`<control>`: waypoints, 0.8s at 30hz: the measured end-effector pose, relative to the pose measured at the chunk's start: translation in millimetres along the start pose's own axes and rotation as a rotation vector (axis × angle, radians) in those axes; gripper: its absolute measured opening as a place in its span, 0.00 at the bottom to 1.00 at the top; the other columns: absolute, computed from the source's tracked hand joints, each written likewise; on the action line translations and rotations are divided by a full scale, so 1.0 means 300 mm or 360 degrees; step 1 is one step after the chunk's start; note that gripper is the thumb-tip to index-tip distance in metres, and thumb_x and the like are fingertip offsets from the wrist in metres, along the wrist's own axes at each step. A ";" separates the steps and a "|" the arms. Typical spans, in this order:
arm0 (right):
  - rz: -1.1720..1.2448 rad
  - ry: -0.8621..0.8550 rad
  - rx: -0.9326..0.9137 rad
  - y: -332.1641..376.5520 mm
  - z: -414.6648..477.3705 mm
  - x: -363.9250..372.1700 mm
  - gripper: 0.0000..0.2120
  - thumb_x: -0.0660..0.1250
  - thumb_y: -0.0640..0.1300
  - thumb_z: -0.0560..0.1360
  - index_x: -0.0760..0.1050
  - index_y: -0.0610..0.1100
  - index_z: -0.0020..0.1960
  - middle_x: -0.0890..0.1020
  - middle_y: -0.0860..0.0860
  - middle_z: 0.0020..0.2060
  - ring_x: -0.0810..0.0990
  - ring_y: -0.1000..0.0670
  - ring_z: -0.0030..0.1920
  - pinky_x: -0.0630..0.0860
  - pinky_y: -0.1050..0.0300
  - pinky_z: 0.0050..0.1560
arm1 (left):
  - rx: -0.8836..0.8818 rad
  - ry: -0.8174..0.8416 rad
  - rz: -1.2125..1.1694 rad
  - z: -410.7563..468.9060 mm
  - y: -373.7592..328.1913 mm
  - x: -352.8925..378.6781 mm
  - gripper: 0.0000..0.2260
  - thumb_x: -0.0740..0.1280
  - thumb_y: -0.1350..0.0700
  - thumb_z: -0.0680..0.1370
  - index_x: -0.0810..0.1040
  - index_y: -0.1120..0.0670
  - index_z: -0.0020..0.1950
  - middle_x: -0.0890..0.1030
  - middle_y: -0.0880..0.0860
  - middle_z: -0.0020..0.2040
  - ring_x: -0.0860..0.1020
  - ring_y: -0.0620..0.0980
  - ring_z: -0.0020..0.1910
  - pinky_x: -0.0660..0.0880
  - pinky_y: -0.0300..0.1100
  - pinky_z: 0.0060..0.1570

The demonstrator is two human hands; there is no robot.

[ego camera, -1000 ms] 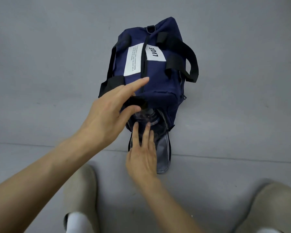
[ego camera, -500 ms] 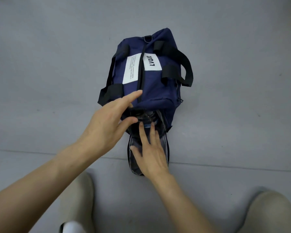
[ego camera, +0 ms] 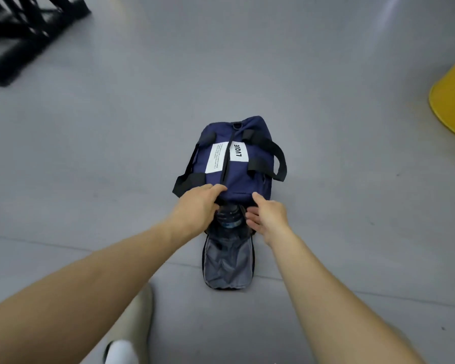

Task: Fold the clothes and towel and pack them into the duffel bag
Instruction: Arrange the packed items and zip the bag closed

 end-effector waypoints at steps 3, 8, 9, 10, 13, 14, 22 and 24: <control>-0.0189 -0.0052 -0.0002 0.022 -0.024 -0.040 0.09 0.63 0.43 0.81 0.77 0.39 0.56 0.81 0.44 0.42 0.79 0.47 0.38 0.81 0.52 0.42 | -0.0151 -0.0062 -0.0134 -0.029 -0.011 -0.009 0.19 0.64 0.62 0.80 0.73 0.53 0.71 0.79 0.54 0.60 0.76 0.56 0.61 0.71 0.44 0.58; -0.0395 0.0195 0.0190 -0.038 -0.113 -0.035 0.25 0.68 0.62 0.76 0.79 0.39 0.54 0.84 0.42 0.50 0.84 0.45 0.47 0.83 0.50 0.45 | -0.0026 -0.0126 -0.0193 -0.109 -0.068 0.014 0.16 0.64 0.64 0.77 0.78 0.53 0.63 0.80 0.52 0.55 0.78 0.55 0.56 0.74 0.48 0.56; -0.0353 0.0198 0.0204 -0.058 -0.132 -0.028 0.22 0.69 0.59 0.77 0.79 0.39 0.54 0.84 0.42 0.49 0.84 0.45 0.47 0.83 0.51 0.45 | 0.0001 -0.0115 -0.0202 -0.131 -0.073 0.025 0.15 0.65 0.65 0.77 0.79 0.53 0.61 0.80 0.52 0.54 0.78 0.54 0.54 0.74 0.49 0.55; -0.0273 0.0182 0.0217 -0.084 -0.148 -0.026 0.17 0.69 0.54 0.78 0.78 0.39 0.55 0.84 0.42 0.49 0.83 0.45 0.47 0.82 0.51 0.45 | 0.0018 -0.0100 -0.0210 -0.161 -0.077 0.039 0.15 0.65 0.65 0.76 0.80 0.53 0.60 0.80 0.52 0.52 0.78 0.55 0.53 0.74 0.49 0.54; -0.0128 0.0090 0.0257 -0.183 -0.222 -0.050 0.09 0.66 0.45 0.80 0.77 0.40 0.57 0.84 0.43 0.45 0.82 0.46 0.43 0.81 0.52 0.41 | 0.0012 -0.0097 -0.0237 -0.286 -0.089 0.091 0.14 0.65 0.65 0.75 0.81 0.51 0.57 0.79 0.50 0.49 0.76 0.53 0.49 0.74 0.48 0.51; -0.0126 0.0065 0.0279 -0.223 -0.255 -0.067 0.09 0.65 0.44 0.81 0.77 0.40 0.57 0.84 0.43 0.45 0.82 0.46 0.43 0.81 0.52 0.40 | -0.0015 -0.0106 -0.0254 -0.337 -0.097 0.110 0.15 0.65 0.65 0.75 0.81 0.51 0.56 0.79 0.50 0.50 0.75 0.52 0.48 0.74 0.46 0.50; -0.0134 -0.0012 0.0383 -0.482 -0.565 -0.210 0.06 0.63 0.42 0.81 0.76 0.40 0.56 0.83 0.42 0.44 0.81 0.45 0.43 0.80 0.50 0.41 | -0.0168 -0.0059 -0.0374 -0.739 -0.225 0.211 0.17 0.63 0.65 0.75 0.80 0.49 0.59 0.77 0.47 0.52 0.72 0.50 0.49 0.73 0.43 0.51; -0.0143 -0.0041 0.0390 -0.528 -0.630 -0.240 0.05 0.63 0.41 0.81 0.75 0.41 0.54 0.82 0.42 0.44 0.81 0.45 0.42 0.79 0.50 0.39 | -0.0102 -0.0010 -0.0344 -0.825 -0.249 0.220 0.19 0.63 0.64 0.75 0.81 0.50 0.63 0.79 0.49 0.55 0.76 0.51 0.54 0.74 0.45 0.57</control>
Point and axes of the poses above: each hand's wrist, its own z-axis towards the middle knuckle, its own x-axis out of the palm, y = z × x, the point moved 5 cm from there along z, towards the middle knuckle
